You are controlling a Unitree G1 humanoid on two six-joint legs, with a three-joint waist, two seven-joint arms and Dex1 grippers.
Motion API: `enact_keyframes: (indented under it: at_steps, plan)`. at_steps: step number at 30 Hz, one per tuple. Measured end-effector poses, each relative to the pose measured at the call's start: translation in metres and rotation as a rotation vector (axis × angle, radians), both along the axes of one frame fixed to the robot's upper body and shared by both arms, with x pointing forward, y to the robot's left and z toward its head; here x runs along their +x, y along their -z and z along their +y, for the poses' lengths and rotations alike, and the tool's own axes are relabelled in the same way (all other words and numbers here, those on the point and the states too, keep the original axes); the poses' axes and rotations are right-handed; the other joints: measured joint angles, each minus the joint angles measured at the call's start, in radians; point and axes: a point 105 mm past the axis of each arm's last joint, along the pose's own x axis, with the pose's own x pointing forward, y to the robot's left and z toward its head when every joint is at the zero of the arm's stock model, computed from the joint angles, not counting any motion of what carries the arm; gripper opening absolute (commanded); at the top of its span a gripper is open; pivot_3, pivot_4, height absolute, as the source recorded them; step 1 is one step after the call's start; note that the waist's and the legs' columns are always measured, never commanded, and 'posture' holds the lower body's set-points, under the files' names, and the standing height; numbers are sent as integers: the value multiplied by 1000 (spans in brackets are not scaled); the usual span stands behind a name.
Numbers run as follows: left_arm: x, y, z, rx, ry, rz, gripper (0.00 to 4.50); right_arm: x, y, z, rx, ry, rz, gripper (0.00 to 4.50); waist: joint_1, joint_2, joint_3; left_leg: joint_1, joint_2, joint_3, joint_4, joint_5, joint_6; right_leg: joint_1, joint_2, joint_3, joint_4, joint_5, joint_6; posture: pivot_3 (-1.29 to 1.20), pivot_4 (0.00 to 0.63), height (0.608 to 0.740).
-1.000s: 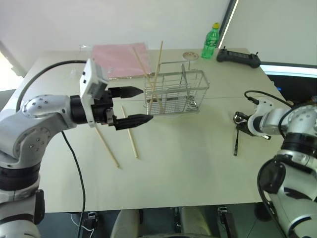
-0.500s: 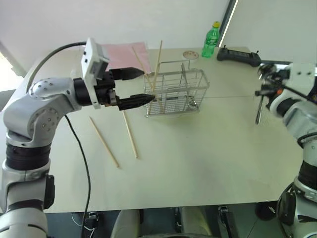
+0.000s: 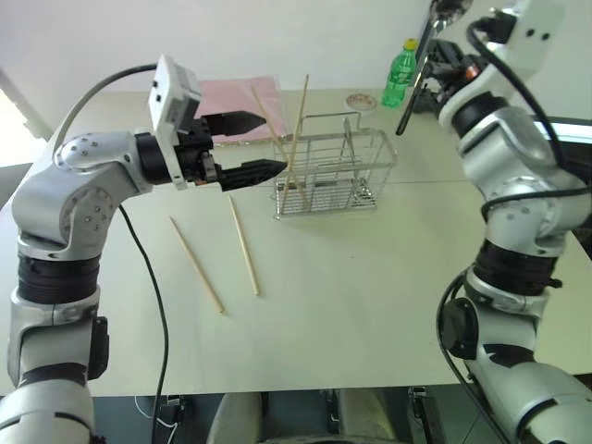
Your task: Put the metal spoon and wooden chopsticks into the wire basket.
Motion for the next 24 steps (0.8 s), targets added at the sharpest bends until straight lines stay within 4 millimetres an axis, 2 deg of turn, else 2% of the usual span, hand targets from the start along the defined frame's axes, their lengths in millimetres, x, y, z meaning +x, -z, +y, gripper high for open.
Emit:
enact_keyframes:
  at_steps: [3,8,12,13,15,19,24]
  plan:
    - [0,-1,0,1,-6,-8,4500,8,13,10,-18,-26,22,30,-1,0,0,1,0,0,0,0,0,-1,0,0,2,0,0,0,150,721]
    - [-3,-4,-1,2,-15,-29,4500,16,48,23,-18,-65,108,30,-2,0,0,1,0,0,0,0,0,-2,0,0,5,0,0,0,150,721]
    - [-2,-4,0,1,-22,-30,4500,16,57,40,-32,-114,121,30,-3,0,0,1,0,-1,0,0,0,-3,0,0,9,0,0,0,150,721]
    - [-2,-4,0,0,-23,-30,4500,16,59,41,-31,-118,123,659,-3,0,0,1,0,-1,1,0,0,-3,0,0,11,0,0,0,150,721]
    - [-2,-4,0,0,-24,-31,4500,16,64,40,-28,-111,136,1429,-1,0,0,2,0,-1,1,0,0,-3,0,0,11,0,0,0,150,721]
    - [-2,-4,0,0,-25,-30,4500,18,70,37,-18,-96,156,3510,-2,0,0,2,0,-1,1,0,0,-3,0,0,11,0,0,0,150,721]
    - [0,-4,1,1,-30,-27,4500,18,69,25,-14,-66,159,3510,-2,0,0,2,0,-1,1,0,0,-4,0,0,11,0,0,0,150,721]
